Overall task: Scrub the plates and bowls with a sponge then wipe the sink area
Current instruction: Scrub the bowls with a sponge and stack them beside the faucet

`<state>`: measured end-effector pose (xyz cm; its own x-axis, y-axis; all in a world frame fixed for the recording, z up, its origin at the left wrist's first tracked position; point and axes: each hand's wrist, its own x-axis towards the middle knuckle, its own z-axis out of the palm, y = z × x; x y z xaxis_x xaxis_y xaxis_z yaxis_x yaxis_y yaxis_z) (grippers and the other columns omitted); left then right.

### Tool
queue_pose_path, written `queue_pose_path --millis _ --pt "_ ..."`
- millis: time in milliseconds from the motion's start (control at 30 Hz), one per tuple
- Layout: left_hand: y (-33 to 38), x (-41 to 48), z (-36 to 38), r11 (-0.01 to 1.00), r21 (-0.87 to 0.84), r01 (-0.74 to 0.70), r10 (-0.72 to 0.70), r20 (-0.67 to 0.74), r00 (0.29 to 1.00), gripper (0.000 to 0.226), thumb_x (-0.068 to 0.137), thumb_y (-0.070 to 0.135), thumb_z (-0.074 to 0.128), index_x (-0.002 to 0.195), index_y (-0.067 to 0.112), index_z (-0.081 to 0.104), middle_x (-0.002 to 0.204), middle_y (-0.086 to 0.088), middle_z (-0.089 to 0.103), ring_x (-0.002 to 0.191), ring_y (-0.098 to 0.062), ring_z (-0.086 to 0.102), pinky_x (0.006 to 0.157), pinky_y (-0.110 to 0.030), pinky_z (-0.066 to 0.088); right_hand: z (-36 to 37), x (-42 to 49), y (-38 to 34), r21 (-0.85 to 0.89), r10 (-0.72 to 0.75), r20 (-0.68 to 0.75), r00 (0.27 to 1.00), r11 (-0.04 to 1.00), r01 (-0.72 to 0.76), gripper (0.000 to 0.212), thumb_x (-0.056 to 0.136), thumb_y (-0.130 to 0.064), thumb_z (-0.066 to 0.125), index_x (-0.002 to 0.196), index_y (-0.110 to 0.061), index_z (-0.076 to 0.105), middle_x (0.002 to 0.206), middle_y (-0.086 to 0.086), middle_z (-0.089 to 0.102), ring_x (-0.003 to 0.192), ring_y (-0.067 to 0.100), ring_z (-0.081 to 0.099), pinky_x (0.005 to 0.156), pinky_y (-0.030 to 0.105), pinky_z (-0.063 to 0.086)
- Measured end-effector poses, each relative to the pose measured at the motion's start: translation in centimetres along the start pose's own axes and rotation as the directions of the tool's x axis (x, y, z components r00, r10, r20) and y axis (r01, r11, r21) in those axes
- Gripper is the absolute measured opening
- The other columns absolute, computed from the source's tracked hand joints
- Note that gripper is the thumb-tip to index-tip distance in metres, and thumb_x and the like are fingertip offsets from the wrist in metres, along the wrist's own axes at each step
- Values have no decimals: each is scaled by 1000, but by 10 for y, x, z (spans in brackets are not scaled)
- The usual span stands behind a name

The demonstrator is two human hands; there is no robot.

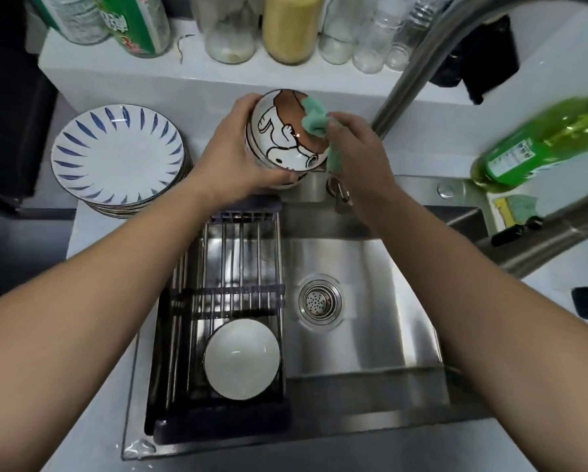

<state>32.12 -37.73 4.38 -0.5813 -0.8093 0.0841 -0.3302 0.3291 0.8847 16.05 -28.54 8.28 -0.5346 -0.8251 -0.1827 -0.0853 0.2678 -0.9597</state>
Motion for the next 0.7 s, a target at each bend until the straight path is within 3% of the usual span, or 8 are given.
queue_pose_path --millis 100,133,300,400,467,533,633,700 --pt "-7 5 3 997 78 -10 12 -24 1000 100 65 32 95 148 17 40 132 12 47 129 -7 42 105 -21 36 2 10 -1 -28 32 11 999 999 -31 30 82 -44 52 99 -26 69 92 -9 66 80 5 58 72 28 44" --pt "-10 6 4 996 94 -4 7 -30 1000 100 66 32 95 148 18 40 131 13 44 130 -12 38 105 -24 34 2 12 -1 -28 33 17 999 999 -32 25 85 -41 52 95 -26 69 87 -10 64 74 3 56 68 25 43" --pt "-25 12 6 991 130 9 -3 -46 999 106 62 40 96 150 17 41 146 4 46 135 -16 37 110 -28 33 0 22 6 -24 41 45 998 999 -40 24 94 -34 52 80 -26 69 76 -12 63 71 7 53 66 28 40" --pt "-30 15 8 991 126 45 -39 -46 998 105 62 43 96 149 20 42 146 2 50 133 -14 40 110 -28 32 -1 26 13 -39 45 69 997 998 -42 19 91 -37 57 95 -25 71 94 -6 68 84 11 60 74 32 50" --pt "-31 16 9 993 111 47 -43 -38 998 110 58 54 93 150 24 41 145 3 52 136 -19 45 116 -40 37 -2 29 21 -96 18 43 999 995 -13 32 87 -39 65 112 -21 71 107 0 70 89 12 63 79 32 54" --pt "-34 17 10 994 95 60 -57 -29 998 114 55 60 91 151 27 38 143 4 53 134 -22 49 113 -47 42 -2 29 27 -175 -25 18 1000 984 27 39 88 -37 71 121 -17 68 114 4 70 93 14 65 83 29 55" --pt "-33 15 11 990 96 105 -104 -15 994 123 55 65 89 156 27 31 146 0 52 137 -24 48 115 -48 41 -3 23 27 -285 -141 -24 990 950 129 40 88 -33 75 122 -15 67 114 -1 68 100 9 64 84 12 51" --pt "-31 12 12 983 110 149 -150 -4 989 128 58 61 89 161 22 22 152 -8 48 142 -27 43 119 -46 36 -3 19 25 -308 -241 -70 968 928 209 37 87 -32 77 118 -14 68 108 -6 67 99 7 63 82 9 48"
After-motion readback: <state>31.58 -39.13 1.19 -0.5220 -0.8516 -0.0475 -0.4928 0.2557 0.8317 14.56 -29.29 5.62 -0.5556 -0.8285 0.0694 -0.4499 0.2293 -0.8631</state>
